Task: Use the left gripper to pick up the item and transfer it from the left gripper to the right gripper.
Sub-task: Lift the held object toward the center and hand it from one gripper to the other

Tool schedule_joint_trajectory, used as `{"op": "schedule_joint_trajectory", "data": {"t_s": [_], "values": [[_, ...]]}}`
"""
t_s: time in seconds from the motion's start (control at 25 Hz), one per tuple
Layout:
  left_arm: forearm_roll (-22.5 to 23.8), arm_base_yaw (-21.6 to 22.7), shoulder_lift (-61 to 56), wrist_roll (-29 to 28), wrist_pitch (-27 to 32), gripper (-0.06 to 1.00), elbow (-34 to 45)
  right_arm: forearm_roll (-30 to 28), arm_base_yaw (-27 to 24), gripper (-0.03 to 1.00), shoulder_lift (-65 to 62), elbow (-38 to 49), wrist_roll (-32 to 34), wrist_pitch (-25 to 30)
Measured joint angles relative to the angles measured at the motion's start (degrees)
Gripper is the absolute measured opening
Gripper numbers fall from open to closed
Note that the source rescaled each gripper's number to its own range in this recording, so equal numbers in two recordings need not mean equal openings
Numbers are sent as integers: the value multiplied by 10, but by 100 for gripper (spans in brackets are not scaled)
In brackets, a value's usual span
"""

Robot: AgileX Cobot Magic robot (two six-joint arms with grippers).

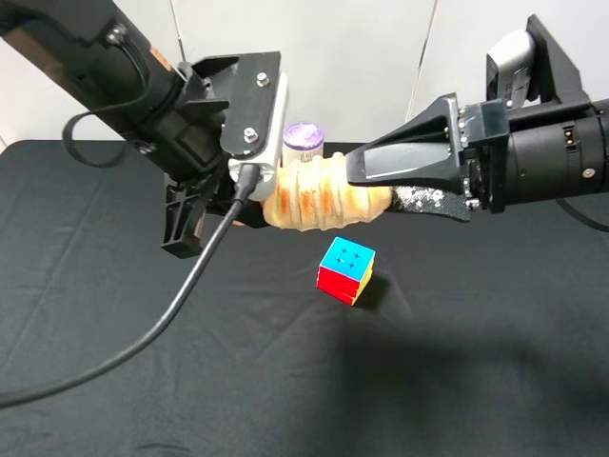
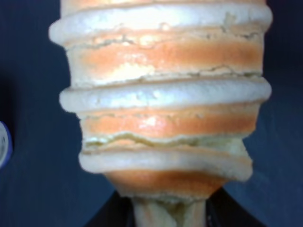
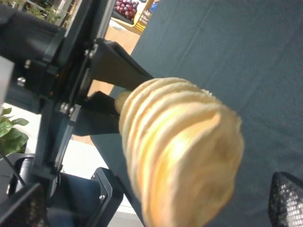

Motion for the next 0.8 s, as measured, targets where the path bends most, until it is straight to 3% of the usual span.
{"op": "schedule_joint_trajectory", "data": {"t_s": [0.36, 0.8], "values": [[-1, -46, 38, 12, -36, 0, -5, -3, 0, 100, 25, 0, -8, -1], [-2, -52, 40, 12, -67, 0, -6, -17, 0, 100, 26, 0, -8, -1]]}}
